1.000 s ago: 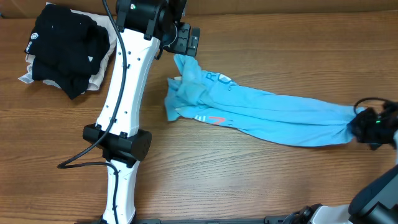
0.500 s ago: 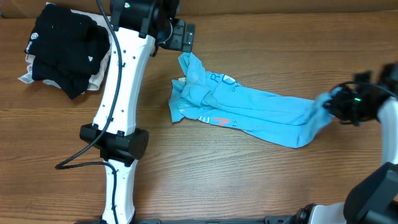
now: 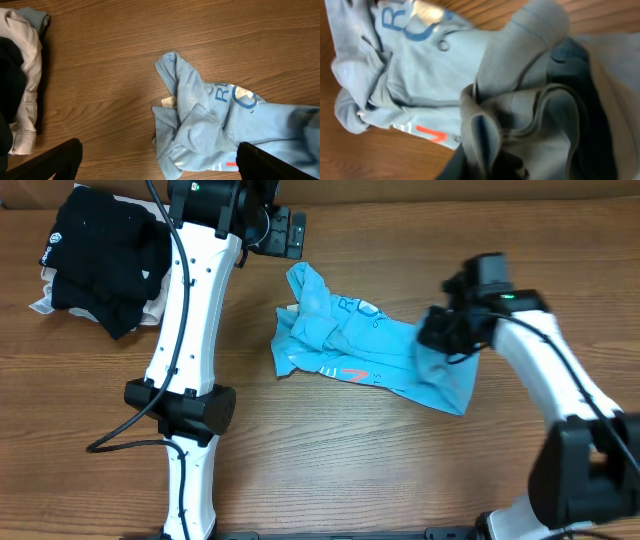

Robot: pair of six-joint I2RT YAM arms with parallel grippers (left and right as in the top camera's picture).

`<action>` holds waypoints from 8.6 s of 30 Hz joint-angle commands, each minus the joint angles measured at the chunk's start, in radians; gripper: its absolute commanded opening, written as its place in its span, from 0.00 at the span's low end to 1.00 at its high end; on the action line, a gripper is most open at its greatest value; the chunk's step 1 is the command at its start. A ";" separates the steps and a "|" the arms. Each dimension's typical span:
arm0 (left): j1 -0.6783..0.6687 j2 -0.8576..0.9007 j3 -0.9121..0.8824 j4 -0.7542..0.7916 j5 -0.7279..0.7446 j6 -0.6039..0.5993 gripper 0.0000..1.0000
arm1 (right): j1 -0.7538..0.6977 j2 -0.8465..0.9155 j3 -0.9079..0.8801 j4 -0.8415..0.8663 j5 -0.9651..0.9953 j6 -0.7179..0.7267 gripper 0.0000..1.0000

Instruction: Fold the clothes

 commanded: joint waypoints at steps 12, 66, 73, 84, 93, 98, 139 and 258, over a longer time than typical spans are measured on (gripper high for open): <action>0.006 0.003 -0.077 0.010 0.046 0.114 1.00 | 0.010 -0.085 0.166 -0.093 -0.052 0.036 0.90; 0.077 0.005 -0.869 0.572 0.335 0.308 0.04 | -0.079 -0.165 -0.081 -0.088 0.018 -0.093 0.04; 0.078 0.005 -0.688 0.390 0.335 0.376 0.04 | -0.078 -0.159 -0.337 0.202 -0.153 -0.044 0.04; 0.009 0.005 -0.545 0.257 0.330 0.387 0.04 | -0.075 -0.052 -0.535 0.476 -0.147 0.035 0.04; -0.131 0.004 -0.402 0.137 0.328 0.383 0.04 | -0.077 0.023 -0.535 0.503 -0.170 0.036 0.04; -0.249 0.004 -0.405 0.161 0.327 0.312 0.04 | -0.077 0.023 -0.535 0.502 -0.170 0.036 0.04; -0.508 0.101 -0.412 0.450 0.331 -0.033 1.00 | -0.481 -0.741 -0.326 0.209 -0.476 0.057 0.04; 0.030 -0.011 -0.312 0.209 0.020 0.080 1.00 | 0.190 -0.309 -0.299 0.205 0.176 -0.050 0.64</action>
